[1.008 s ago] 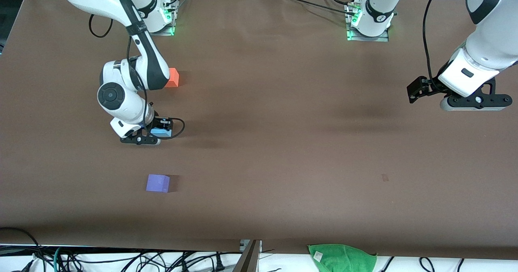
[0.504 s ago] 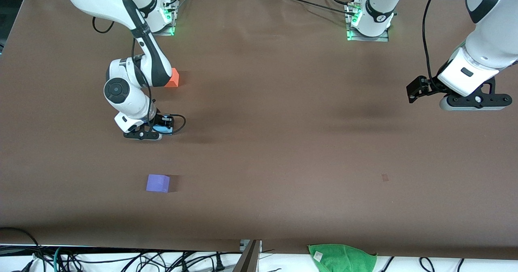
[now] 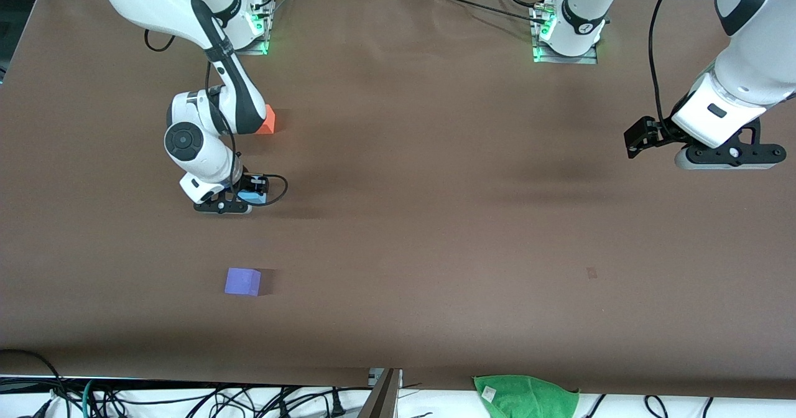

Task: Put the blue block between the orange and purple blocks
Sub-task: 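Lower the blue cube with the right gripper between orange and purple cubes, then open the right gripper to release the blue cube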

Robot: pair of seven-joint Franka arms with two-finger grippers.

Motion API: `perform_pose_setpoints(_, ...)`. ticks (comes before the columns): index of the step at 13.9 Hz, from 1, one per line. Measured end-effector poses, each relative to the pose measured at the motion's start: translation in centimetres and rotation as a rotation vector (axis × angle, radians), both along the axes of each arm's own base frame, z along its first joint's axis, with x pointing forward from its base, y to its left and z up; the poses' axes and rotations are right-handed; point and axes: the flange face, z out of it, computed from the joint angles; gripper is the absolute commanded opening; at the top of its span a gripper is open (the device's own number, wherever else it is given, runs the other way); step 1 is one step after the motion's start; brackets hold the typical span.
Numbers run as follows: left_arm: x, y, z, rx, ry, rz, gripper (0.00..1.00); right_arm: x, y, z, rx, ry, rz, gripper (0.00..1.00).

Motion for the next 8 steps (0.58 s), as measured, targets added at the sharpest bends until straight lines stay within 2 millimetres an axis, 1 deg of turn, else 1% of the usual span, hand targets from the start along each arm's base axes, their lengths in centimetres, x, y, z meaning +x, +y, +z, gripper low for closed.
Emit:
perform_pose_setpoints(1, 0.0, 0.0, 0.0, 0.0, 0.0, 0.0, 1.0, 0.0, 0.0, 0.0, 0.0, 0.0, 0.001, 0.99)
perform_pose_setpoints(3, 0.1, 0.2, 0.1, 0.0, -0.002, 0.003, 1.0, 0.2, 0.1, 0.2, 0.002, -0.005, 0.008, 0.99)
perform_pose_setpoints(5, 0.1, 0.4, 0.1, -0.001, -0.003, 0.008, 1.0, 1.1, 0.5, 1.4, 0.002, 0.012, 0.021, 1.0)
perform_pose_setpoints(6, 0.1, 0.4, 0.1, -0.001, -0.003, 0.008, 1.0, 2.0, 0.9, 2.6, 0.0, 0.038, 0.027, 1.0)
perform_pose_setpoints(8, 0.1, 0.4, 0.1, -0.001, -0.003, 0.007, 1.0, 3.9, 1.8, 6.3, 0.001, 0.078, 0.045, 0.99)
